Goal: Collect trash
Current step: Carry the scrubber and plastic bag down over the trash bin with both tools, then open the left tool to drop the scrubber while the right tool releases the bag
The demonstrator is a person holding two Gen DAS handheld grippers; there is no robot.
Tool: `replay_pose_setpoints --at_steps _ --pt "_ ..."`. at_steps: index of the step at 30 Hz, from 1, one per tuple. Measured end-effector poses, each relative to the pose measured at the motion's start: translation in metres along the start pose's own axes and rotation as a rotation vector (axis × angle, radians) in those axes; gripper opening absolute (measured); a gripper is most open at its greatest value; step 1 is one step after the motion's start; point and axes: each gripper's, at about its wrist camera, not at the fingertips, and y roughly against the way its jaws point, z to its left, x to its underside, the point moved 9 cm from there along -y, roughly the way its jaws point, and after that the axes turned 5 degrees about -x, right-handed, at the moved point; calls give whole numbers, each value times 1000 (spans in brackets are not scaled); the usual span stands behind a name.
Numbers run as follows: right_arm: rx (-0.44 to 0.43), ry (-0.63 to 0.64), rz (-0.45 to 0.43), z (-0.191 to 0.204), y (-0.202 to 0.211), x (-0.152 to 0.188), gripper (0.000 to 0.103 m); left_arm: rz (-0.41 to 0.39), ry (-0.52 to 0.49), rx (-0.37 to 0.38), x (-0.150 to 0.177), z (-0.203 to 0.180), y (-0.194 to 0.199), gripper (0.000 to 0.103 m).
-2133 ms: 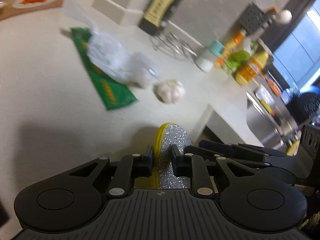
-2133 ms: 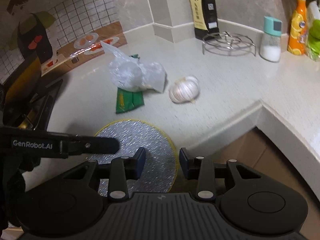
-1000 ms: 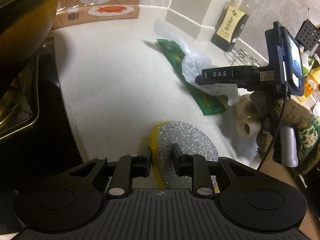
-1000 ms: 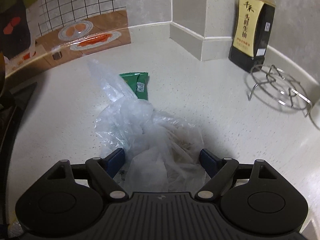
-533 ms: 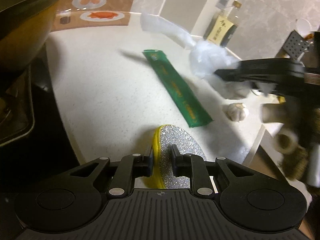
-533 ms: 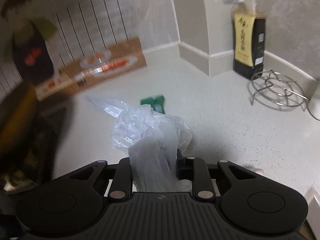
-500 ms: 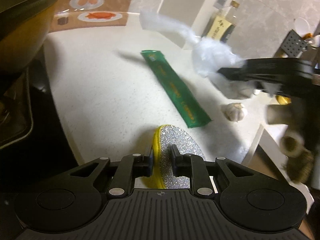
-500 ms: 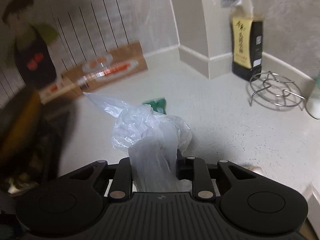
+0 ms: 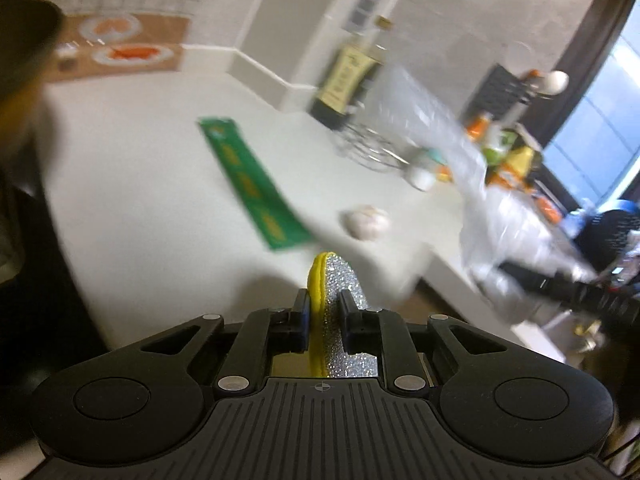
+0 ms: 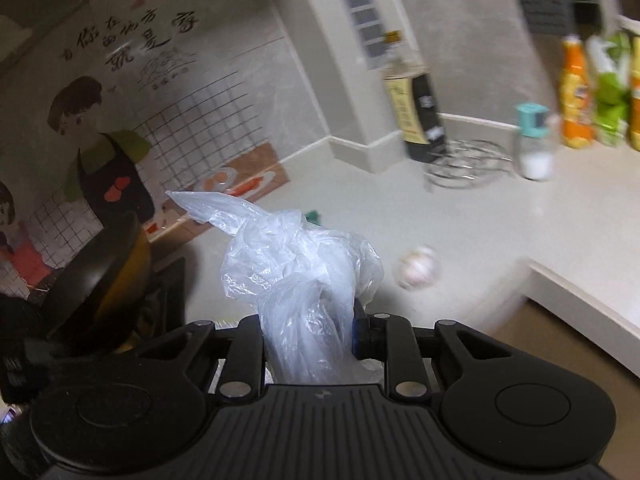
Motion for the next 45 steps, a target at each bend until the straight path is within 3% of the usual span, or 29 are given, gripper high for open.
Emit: replay_pose_setpoints --at_steps 6,11,18,24,27,31,37,45 --pt "85 -83 4 -77 73 53 22 121 -55 -10 68 -77 -23 18" --pt "188 -151 40 -150 124 104 22 262 -41 -24 130 -115 -61 18" --pt "317 -298 73 -233 170 173 22 383 16 -79 183 -133 -156 18" --pt "433 -323 135 -267 202 222 22 458 29 -114 225 -128 -259 19" --pt "462 -352 157 -277 213 239 22 500 85 -119 240 -119 -285 21" --pt "473 -367 170 -283 221 251 22 464 92 -128 244 -112 -282 21" --pt "417 -366 202 -280 203 251 22 427 108 -95 243 -105 -238 21" --pt "246 -296 263 -255 107 221 23 303 124 -90 221 -82 -148 21"
